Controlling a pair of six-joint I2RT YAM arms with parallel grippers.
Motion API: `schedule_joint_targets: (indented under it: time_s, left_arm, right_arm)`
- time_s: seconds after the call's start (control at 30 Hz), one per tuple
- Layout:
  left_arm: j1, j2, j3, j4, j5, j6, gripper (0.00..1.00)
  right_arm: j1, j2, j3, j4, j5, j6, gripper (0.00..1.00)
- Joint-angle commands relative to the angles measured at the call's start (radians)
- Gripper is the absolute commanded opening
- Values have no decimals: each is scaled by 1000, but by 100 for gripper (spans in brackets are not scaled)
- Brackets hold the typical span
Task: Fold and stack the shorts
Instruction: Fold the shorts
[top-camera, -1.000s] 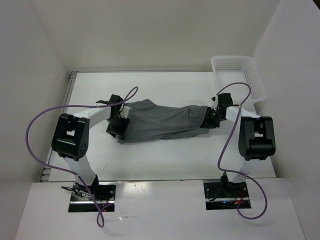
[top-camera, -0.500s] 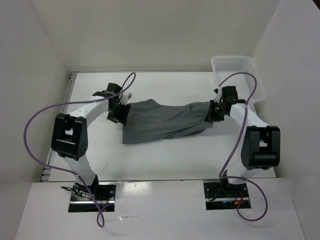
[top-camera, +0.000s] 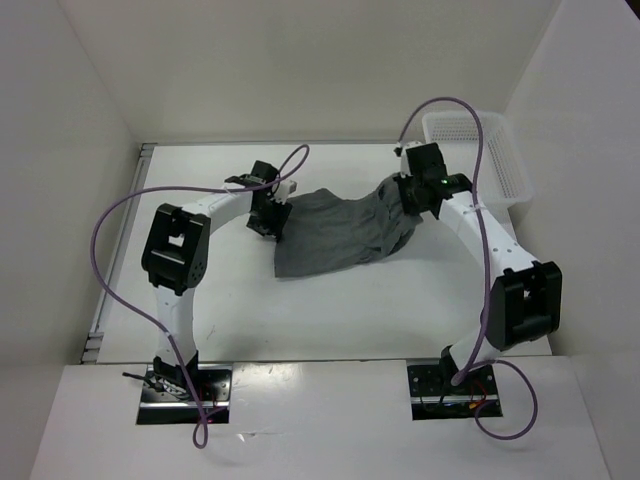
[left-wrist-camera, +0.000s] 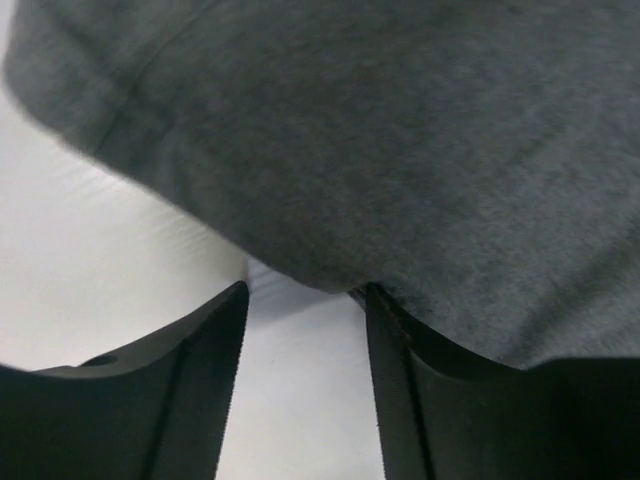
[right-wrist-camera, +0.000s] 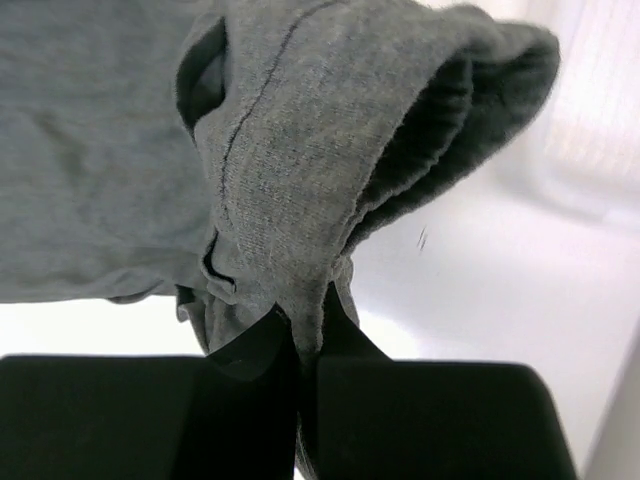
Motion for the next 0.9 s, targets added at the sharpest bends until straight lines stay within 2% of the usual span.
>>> schedule_joint_targets:
  time_s: [0.0, 0.13, 0.3, 0.4, 0.53, 0.67, 0.87]
  left_arm:
    - [-27, 73, 9, 11, 65, 2, 57]
    - [-38, 93, 32, 1, 104, 2, 44]
    - [-38, 102, 42, 1, 115, 2, 33]
    - [-38, 102, 42, 11, 124, 2, 32]
    - [-38, 102, 32, 20, 124, 2, 32]
    - [-20, 93, 32, 29, 134, 2, 32]
    - [-20, 93, 32, 29, 144, 2, 32]
  right_arm:
    - [96, 20, 130, 24, 148, -82, 0]
    - [288, 86, 167, 53, 183, -97, 0]
    - [395, 178, 226, 53, 144, -53, 0]
    - [460, 255, 304, 62, 131, -18, 0]
    - [488, 335, 365, 62, 117, -5, 0]
    - [553, 386, 396, 62, 84, 24, 0]
    - [584, 441, 430, 62, 47, 47, 0]
